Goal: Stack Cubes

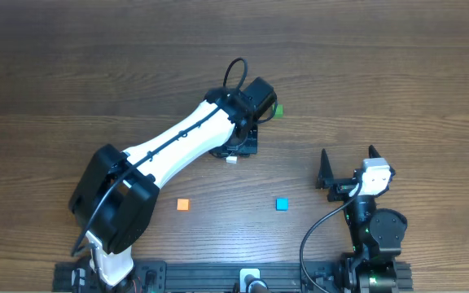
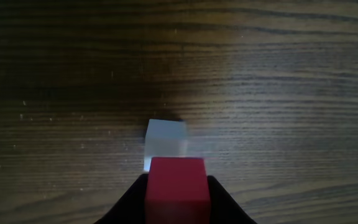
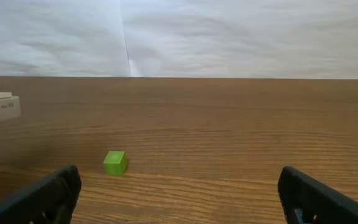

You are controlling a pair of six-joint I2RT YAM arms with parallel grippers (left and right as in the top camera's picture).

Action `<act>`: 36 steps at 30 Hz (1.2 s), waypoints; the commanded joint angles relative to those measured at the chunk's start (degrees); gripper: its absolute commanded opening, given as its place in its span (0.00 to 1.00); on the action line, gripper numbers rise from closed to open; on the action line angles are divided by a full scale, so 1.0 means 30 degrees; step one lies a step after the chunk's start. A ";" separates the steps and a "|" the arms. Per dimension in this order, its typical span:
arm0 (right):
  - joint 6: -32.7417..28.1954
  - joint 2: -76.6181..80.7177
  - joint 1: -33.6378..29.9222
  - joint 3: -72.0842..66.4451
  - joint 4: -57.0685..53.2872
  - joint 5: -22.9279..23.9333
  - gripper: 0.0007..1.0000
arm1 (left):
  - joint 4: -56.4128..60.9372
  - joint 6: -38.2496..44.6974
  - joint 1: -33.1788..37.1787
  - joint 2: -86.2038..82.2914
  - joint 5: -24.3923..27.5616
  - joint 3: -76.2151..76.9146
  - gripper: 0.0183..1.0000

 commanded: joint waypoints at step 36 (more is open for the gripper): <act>0.0036 -0.0138 -0.0124 -0.0102 -0.0058 -0.0153 0.99 | 0.1268 -0.0765 0.0335 0.0772 -0.0656 -0.1333 0.02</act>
